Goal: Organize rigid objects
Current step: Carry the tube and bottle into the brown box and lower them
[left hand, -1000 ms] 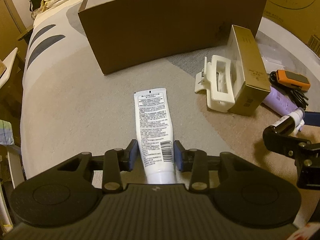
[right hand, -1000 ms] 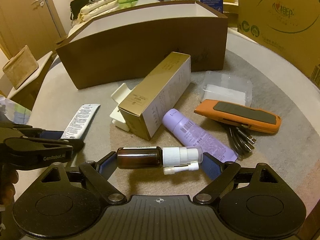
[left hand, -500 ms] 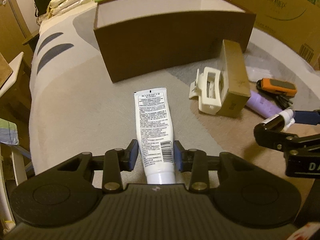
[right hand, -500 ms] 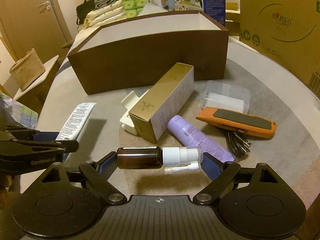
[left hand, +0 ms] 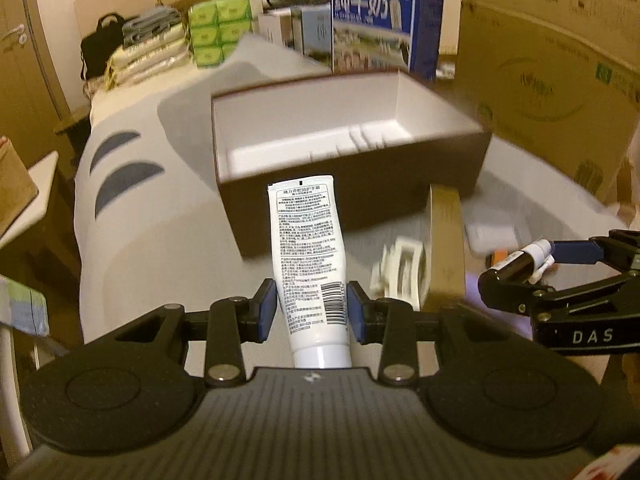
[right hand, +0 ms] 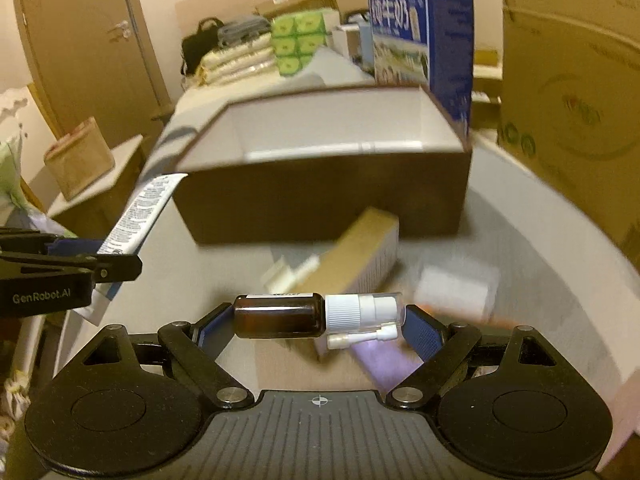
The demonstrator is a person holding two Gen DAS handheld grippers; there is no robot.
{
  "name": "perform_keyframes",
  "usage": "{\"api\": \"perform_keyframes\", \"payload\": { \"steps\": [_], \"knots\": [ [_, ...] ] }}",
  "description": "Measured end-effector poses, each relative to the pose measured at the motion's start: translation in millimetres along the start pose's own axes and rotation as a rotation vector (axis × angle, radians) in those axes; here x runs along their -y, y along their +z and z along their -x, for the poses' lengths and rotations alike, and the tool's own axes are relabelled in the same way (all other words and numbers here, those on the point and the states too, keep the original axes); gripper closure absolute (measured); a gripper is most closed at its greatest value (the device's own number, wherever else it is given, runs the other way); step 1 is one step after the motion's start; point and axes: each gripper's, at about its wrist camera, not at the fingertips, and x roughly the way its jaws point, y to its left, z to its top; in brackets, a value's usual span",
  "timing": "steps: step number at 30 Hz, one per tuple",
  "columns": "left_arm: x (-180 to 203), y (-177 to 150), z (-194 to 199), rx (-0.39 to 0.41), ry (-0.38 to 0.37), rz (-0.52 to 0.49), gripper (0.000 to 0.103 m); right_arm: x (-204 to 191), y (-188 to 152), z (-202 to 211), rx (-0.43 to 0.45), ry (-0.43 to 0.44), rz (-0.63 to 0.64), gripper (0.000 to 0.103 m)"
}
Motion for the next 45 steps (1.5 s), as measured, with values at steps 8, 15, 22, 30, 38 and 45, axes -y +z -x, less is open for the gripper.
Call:
{"api": "perform_keyframes", "payload": {
  "steps": [8,15,22,30,38,45],
  "knots": [
    [-17,69,-22,0.068,0.016,0.024,0.070,5,77,-23,0.090,0.042,0.031,0.017],
    [-32,117,-57,0.074,0.049,0.021,0.070,7,128,-67,0.088,0.061,0.064,0.017],
    [-46,135,-111,-0.016,0.054,0.042,0.070,12,150,-124,0.008,0.053,0.081,0.017],
    [-53,131,-161,-0.121,0.048,0.048,0.070,15,155,-165,-0.077,0.043,0.103,0.017],
    [-52,131,-180,-0.153,0.019,0.003,0.069,19,154,-180,-0.116,0.051,0.086,0.017],
    [-54,134,-178,-0.128,0.037,-0.017,0.065,20,152,-184,-0.139,0.068,0.066,0.017]
  ]
}}
